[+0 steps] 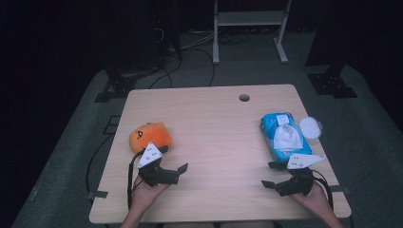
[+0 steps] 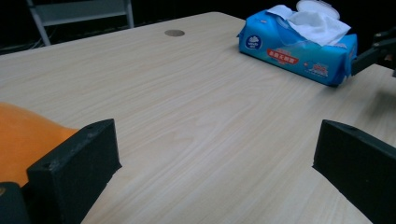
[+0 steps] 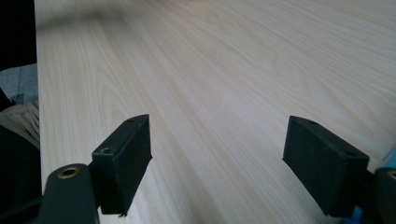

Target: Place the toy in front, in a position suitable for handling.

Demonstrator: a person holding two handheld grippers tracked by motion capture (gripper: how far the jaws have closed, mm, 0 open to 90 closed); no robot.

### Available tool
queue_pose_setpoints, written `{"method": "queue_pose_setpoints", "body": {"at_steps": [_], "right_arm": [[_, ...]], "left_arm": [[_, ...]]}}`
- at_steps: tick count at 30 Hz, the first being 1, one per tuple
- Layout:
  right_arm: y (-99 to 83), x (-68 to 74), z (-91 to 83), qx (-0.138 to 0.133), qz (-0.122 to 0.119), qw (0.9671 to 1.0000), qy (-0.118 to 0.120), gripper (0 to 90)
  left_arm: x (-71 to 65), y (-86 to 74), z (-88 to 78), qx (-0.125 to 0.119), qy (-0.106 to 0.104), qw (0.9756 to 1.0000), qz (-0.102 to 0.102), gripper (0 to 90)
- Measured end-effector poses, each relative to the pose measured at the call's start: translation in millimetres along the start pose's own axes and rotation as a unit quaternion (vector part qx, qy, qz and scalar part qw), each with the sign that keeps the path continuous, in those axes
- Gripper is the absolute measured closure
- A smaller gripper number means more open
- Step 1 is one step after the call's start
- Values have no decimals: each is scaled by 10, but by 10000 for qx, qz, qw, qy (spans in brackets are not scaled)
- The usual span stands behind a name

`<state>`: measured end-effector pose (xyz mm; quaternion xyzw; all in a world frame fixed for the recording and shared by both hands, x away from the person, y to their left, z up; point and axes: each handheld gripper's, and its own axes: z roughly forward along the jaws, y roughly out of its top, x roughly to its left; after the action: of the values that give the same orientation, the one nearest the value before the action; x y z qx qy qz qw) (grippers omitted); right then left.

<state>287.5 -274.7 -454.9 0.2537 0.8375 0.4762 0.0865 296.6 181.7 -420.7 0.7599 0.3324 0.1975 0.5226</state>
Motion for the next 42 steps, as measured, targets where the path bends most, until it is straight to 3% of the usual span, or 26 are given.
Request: {"method": "queue_pose_setpoints", "body": {"at_steps": [4, 11, 16, 17, 18, 27, 34, 39, 42], "right_arm": [[8, -21, 24, -19, 22, 10000, 41, 220], [29, -16, 82, 8, 34, 9999, 122, 220], [42, 3, 109, 37, 19, 9999, 151, 220], [42, 3, 109, 37, 19, 9999, 151, 220], [43, 8, 114, 56, -1, 9999, 160, 220], [44, 9, 121, 69, 24, 9998, 168, 220], [45, 2, 140, 92, 11, 9998, 185, 220], [45, 1, 146, 105, 10, 9998, 194, 220], [47, 4, 146, 105, 14, 9997, 204, 220]], "left_arm": [[60, 22, -51, -80, 144, 9998, -96, 0], [217, 61, -135, -88, 434, 9990, -78, 0], [432, 133, -178, -56, 743, 9972, 32, 0], [432, 133, -178, -56, 743, 9972, 32, 0], [531, 154, -182, -66, 855, 9963, 30, 0], [927, 147, -182, -34, 1234, 9923, -28, 0], [1195, 101, -153, 77, 1360, 9904, -239, 0], [1296, 47, -112, 238, 1381, 9895, -345, 0], [1366, -51, -64, 329, 1312, 9891, -590, 0]]}}
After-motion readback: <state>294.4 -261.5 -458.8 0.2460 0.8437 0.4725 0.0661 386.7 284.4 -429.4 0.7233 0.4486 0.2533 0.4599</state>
